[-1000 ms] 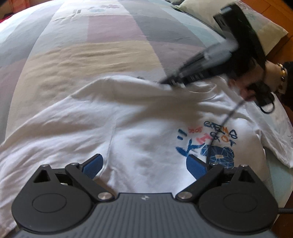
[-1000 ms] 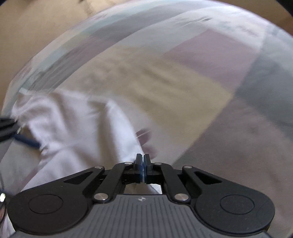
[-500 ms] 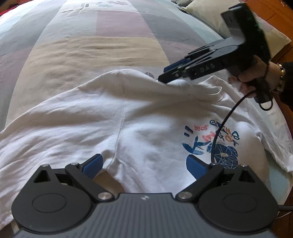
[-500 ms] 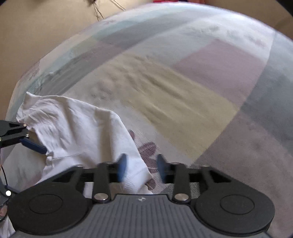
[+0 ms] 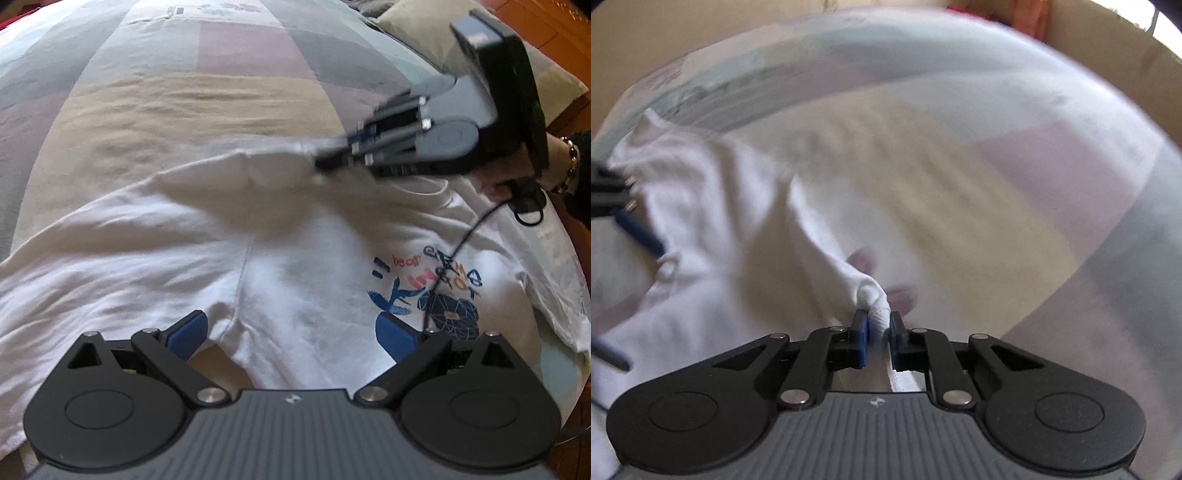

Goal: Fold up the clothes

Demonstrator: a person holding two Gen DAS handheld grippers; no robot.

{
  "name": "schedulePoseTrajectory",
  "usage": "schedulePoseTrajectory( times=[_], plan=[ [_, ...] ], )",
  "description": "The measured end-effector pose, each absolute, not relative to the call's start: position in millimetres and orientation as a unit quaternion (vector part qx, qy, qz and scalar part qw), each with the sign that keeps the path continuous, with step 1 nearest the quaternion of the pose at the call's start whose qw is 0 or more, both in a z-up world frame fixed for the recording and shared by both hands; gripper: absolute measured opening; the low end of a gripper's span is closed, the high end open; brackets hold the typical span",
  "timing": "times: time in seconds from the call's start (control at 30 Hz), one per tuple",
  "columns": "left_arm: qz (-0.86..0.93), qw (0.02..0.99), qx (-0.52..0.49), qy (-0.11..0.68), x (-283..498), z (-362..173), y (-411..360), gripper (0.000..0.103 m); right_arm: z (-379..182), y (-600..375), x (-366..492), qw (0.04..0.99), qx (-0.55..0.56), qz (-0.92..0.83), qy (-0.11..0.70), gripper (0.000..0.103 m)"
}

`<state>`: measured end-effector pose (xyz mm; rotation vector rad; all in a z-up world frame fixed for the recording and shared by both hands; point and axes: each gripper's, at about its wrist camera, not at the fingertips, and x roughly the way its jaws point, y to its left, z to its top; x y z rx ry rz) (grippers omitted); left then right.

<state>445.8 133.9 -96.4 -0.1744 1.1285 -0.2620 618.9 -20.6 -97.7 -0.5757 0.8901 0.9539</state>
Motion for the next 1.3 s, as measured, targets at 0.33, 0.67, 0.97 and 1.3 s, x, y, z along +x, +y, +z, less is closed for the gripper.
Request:
schedulePoseTrajectory(
  times=[0.33,0.67,0.97,1.3],
  plan=[
    [-0.106,0.842,-0.106,0.519,445,-87,142,0.097,-94,-14,650,0.793,-0.266,0.381,0.393,0.037],
    [-0.094,0.851,-0.093,0.508,464,-77,145,0.097,-64,-134,613,0.841,-0.18,0.256,0.441,0.043],
    [-0.155,0.844,-0.057,0.51,473,-77,90,0.097,-89,-224,609,0.852,-0.073,0.215,0.472,0.043],
    [-0.181,0.832,-0.035,0.523,469,-77,57,0.097,-110,-185,589,0.826,-0.191,0.261,0.461,0.007]
  ],
)
